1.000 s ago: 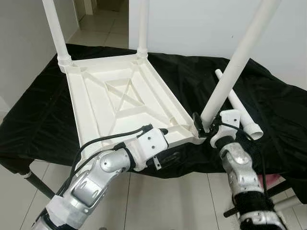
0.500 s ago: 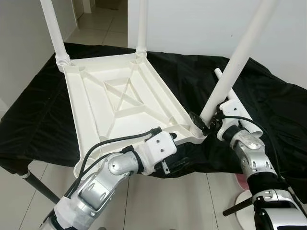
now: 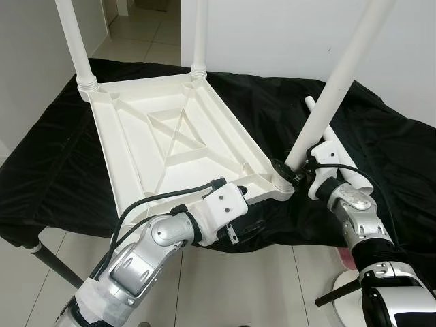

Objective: Building children table

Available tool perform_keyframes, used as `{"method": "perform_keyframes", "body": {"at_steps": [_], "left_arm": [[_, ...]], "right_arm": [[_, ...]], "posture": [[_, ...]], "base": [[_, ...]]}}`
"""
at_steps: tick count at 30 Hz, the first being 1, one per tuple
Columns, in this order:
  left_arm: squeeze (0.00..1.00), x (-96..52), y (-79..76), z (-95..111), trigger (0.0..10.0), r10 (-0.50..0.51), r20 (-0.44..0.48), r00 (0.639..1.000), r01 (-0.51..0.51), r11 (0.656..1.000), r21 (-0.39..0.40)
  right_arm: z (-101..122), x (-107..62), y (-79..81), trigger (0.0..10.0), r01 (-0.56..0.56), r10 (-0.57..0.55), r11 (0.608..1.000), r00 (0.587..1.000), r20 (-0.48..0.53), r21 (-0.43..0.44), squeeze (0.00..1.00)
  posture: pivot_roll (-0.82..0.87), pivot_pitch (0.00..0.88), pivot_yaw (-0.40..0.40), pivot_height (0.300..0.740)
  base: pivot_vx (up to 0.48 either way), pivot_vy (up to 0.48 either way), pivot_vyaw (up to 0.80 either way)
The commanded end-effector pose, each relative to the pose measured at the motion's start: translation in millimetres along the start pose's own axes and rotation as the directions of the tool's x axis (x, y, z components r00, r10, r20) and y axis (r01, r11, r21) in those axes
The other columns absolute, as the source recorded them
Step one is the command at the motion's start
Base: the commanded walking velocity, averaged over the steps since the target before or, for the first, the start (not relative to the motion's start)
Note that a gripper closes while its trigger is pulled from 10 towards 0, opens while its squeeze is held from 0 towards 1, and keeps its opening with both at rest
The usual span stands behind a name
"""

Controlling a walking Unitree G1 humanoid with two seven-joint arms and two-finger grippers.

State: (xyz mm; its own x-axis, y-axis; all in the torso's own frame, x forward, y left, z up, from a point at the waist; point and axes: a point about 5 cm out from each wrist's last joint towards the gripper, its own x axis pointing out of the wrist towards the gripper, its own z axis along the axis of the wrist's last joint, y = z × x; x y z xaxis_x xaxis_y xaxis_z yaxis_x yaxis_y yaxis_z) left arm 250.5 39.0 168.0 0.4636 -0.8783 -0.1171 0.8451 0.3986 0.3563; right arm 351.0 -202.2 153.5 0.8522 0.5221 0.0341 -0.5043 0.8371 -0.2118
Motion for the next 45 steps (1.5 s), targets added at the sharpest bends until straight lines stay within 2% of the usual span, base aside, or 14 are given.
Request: {"method": "perform_keyframes", "body": {"at_steps": [1,7,13,19,21,27,31,32,34,36,40,42,44,45], "left_arm": [[0.0,0.3,-1.5,-1,10.0,-0.016,-0.014,1.0,0.016,1.0,0.001],[0.0,-1.0,-0.1,-1,10.0,-0.009,-0.018,1.0,0.009,1.0,0.001],[0.0,-1.4,0.2,-2,10.0,-0.005,-0.022,1.0,0.005,1.0,-0.002],[0.0,-1.5,-0.5,-2,10.0,-0.007,-0.023,1.0,0.007,1.0,-0.003],[0.0,-1.7,-0.8,-2,10.0,-0.009,-0.024,1.0,0.009,1.0,-0.005],[0.0,-2.6,-0.8,-2,10.0,-0.01,-0.027,1.0,0.01,1.0,-0.004],[0.0,-4.0,-1.5,-3,10.0,-0.01,-0.033,0.999,0.01,1.0,-0.001],[0.0,-4.0,-1.5,-3,10.0,-0.01,-0.033,0.999,0.01,1.0,-0.001],[0.0,-3.8,-1.6,-4,10.0,-0.008,-0.036,0.999,0.008,1.0,0.001],[0.0,-3.7,-1.3,-4,10.0,-0.006,-0.038,0.999,0.006,1.0,0.002],[0.0,-3.6,-0.7,-4,10.0,-0.003,-0.04,0.999,0.003,1.0,0.003],[0.0,-3.8,-1.4,-4,10.0,-0.004,-0.041,0.999,0.004,1.0,0.004],[0.0,-3.8,-1.6,-4,10.0,-0.005,-0.041,0.999,0.005,1.0,0.004],[0.0,-3.7,-1.6,-4,10.0,-0.003,-0.041,0.999,0.004,1.0,0.003]], "right_arm": [[-12,-6.0,-3.2,10.0,0.034,-0.032,0.999,0.998,-0.05,0.036,0.0],[-17,-7.0,0.2,10.0,0.107,-0.103,0.99,0.994,-0.044,0.089,0.0],[-21,-3.3,9.9,10.0,0.254,-0.247,0.959,0.967,-0.07,0.126,0.0],[-20,0.9,19.4,10.0,0.31,-0.299,0.939,0.95,-0.087,0.15,0.0],[-21,6.4,27.6,10.0,0.393,-0.376,0.903,0.918,-0.124,0.172,0.0],[-19,12.0,37.3,10.0,0.49,-0.466,0.85,0.871,-0.157,0.193,0.0],[-11,20.3,56.8,10.0,0.648,-0.623,0.726,0.762,-0.179,0.23,0.0],[-11,20.3,56.8,10.0,0.648,-0.623,0.726,0.762,-0.179,0.23,0.0],[-4,24.9,65.9,10.0,0.685,-0.665,0.687,0.727,-0.169,0.243,0.0],[-1,27.6,69.4,10.0,0.698,-0.681,0.67,0.714,-0.166,0.254,0.0],[6,32.8,75.0,10.0,0.702,-0.689,0.656,0.707,-0.159,0.277,0.0],[12,33.2,72.7,10.0,0.664,-0.662,0.679,0.738,-0.131,0.313,0.0],[12,32.7,71.9,10.0,0.657,-0.656,0.681,0.744,-0.128,0.323,0.0],[15,31.8,70.8,10.0,0.632,-0.641,0.7,0.761,-0.095,0.333,1.0]], "posture": [[0.0,0.101,-0.084,0.74],[0.01,0.101,-0.087,0.74],[0.0,0.103,-0.087,0.74],[0.0,0.106,-0.083,0.74],[0.0,0.107,-0.083,0.74],[0.01,0.109,-0.081,0.74],[0.01,0.114,-0.084,0.74],[0.01,0.114,-0.084,0.74],[0.01,0.114,-0.084,0.74],[0.02,0.114,-0.086,0.74],[0.02,0.114,-0.086,0.74],[0.02,0.115,-0.091,0.74],[0.02,0.115,-0.091,0.74],[0.02,0.115,-0.091,0.74]], "base": [[0.0,0.0,0.0],[0.0,0.0,0.0],[0.0,0.0,0.0],[0.0,0.0,0.0],[0.0,0.0,0.0],[0.0,0.0,0.0],[0.0,0.0,0.0],[0.0,0.0,0.0],[0.0,0.0,0.0],[0.0,0.0,0.0],[0.0,0.0,0.0],[0.0,0.0,0.0],[0.0,0.0,0.0],[0.0,0.0,0.0]]}}
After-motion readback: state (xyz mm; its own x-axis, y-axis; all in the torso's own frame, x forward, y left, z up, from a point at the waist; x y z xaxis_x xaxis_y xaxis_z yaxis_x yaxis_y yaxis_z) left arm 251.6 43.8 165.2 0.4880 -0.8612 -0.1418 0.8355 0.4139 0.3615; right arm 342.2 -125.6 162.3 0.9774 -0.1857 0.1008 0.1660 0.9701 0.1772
